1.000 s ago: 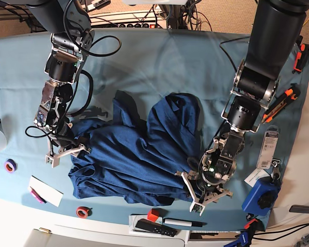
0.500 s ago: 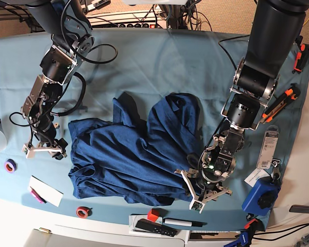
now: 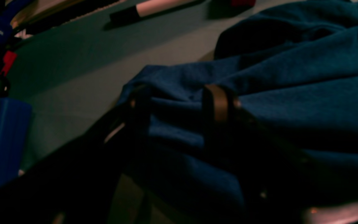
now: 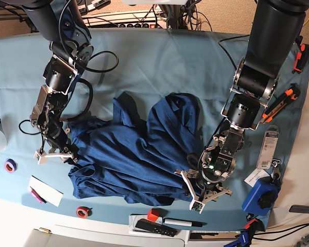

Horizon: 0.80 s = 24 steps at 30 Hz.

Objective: Layout the t-shirt on the table in an organized manner, then fold the t-shirt properly
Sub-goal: 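Lower the right gripper onto the shirt's bunched end and grasp it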

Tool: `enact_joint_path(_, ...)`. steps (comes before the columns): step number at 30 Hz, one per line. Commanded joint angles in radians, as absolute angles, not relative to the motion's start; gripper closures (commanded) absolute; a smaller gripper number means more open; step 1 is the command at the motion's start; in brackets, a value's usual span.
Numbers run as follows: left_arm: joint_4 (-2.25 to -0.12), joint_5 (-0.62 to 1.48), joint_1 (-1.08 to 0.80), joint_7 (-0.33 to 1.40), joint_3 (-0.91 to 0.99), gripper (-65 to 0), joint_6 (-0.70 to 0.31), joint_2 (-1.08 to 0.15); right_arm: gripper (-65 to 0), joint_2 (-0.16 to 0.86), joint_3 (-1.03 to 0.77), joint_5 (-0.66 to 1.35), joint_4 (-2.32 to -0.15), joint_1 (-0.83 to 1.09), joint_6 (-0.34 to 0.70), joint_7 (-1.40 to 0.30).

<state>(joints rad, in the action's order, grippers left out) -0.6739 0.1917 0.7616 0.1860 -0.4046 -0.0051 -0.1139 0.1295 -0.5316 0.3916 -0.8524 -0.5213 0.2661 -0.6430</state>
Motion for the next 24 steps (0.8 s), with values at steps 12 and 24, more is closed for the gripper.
enact_joint_path(12,-0.691,0.187,0.803,0.159,-0.401,-27.5,-0.001,-0.112,0.0,0.11,-0.529,0.403,-0.868,-0.557,0.326,-0.621)
enact_joint_path(24,-0.691,0.186,0.803,0.159,-0.401,-27.5,-0.001,-0.117,0.0,0.164,-0.531,0.501,-1.024,-0.509,0.434,-0.888)
